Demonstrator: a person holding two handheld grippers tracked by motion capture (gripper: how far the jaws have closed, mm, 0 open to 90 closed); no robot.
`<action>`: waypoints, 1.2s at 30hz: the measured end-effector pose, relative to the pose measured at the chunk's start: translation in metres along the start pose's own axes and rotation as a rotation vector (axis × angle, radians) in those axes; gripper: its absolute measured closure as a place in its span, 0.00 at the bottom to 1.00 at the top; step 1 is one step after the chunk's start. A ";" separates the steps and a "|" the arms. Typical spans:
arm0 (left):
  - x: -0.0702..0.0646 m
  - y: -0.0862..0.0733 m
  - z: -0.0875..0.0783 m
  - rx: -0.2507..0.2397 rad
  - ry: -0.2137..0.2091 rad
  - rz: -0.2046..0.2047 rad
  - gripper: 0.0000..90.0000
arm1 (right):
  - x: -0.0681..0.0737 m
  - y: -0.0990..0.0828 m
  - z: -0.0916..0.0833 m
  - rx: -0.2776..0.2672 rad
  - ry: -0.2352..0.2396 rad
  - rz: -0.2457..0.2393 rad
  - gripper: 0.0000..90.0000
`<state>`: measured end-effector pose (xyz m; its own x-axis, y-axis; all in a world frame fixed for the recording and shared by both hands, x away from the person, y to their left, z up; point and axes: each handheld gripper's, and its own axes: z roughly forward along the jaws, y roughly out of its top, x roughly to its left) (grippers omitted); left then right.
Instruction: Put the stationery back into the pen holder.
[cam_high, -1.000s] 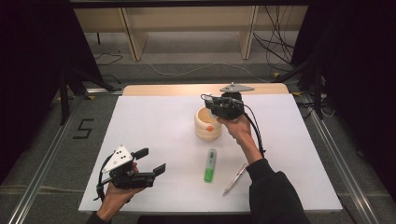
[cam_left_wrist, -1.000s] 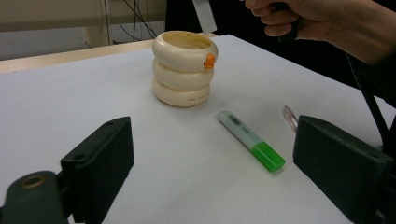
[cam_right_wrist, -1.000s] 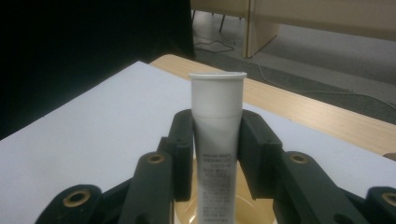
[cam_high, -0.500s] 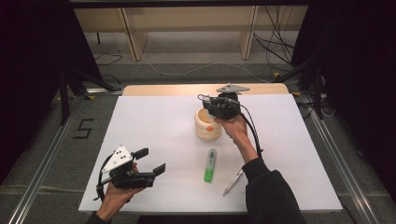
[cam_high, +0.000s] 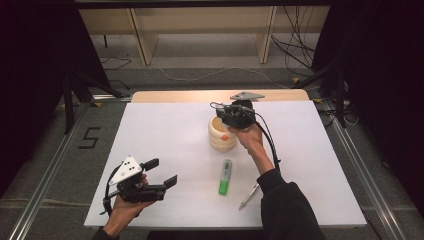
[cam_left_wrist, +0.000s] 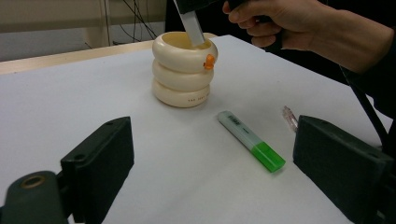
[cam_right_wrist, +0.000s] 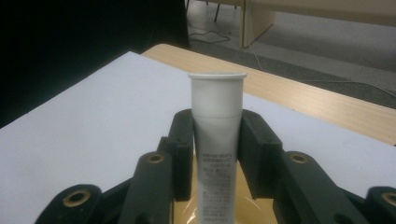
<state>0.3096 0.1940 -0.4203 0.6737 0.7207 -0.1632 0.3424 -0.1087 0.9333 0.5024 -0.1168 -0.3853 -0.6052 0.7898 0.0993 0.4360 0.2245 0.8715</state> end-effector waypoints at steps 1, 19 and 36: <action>0.000 0.000 0.000 0.000 0.000 -0.001 0.13 | 0.000 0.000 0.001 0.000 -0.002 -0.002 0.76; 0.000 0.000 0.000 -0.002 -0.001 -0.001 0.13 | 0.001 -0.008 0.009 0.028 -0.004 0.002 0.76; 0.000 0.000 0.000 0.000 -0.002 0.000 0.13 | -0.001 -0.016 0.013 0.056 -0.017 0.005 0.76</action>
<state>0.3097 0.1940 -0.4202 0.6748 0.7196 -0.1639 0.3427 -0.1088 0.9331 0.5050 -0.1138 -0.4053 -0.5920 0.8003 0.0950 0.4760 0.2521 0.8425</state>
